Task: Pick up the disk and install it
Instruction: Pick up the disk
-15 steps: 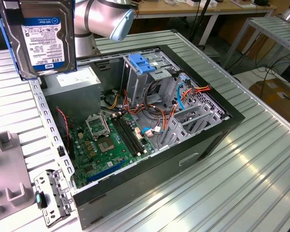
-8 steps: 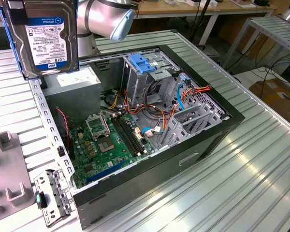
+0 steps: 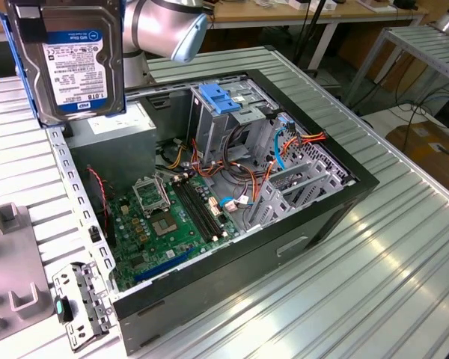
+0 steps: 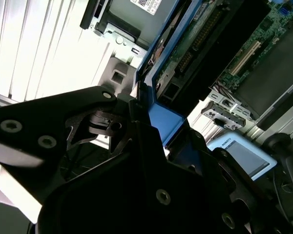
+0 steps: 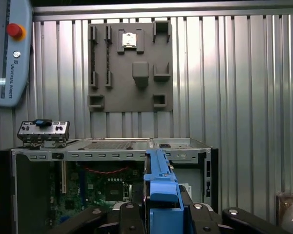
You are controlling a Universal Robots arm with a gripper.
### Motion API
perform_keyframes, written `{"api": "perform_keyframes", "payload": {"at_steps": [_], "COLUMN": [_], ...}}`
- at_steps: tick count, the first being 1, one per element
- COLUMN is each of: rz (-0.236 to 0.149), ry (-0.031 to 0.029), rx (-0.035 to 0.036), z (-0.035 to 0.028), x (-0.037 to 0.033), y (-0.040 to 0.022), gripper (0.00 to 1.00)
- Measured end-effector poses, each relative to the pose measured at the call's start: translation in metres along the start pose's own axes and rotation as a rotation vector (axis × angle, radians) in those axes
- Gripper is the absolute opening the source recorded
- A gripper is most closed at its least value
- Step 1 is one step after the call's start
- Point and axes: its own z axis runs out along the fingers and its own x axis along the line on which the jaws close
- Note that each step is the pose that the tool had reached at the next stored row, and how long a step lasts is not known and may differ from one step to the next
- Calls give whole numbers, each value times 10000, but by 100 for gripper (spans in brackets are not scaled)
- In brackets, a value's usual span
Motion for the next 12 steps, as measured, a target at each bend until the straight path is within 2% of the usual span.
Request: {"api": "perform_keyframes", "payload": {"at_steps": [3, 6, 12], "rz": [0, 0, 0], "ry": [2, 2, 3], "rx": [-1, -1, -1], "z": [2, 5, 10], "x": [18, 17, 12], "y": [-36, -155, -307], "gripper": [37, 37, 37]}}
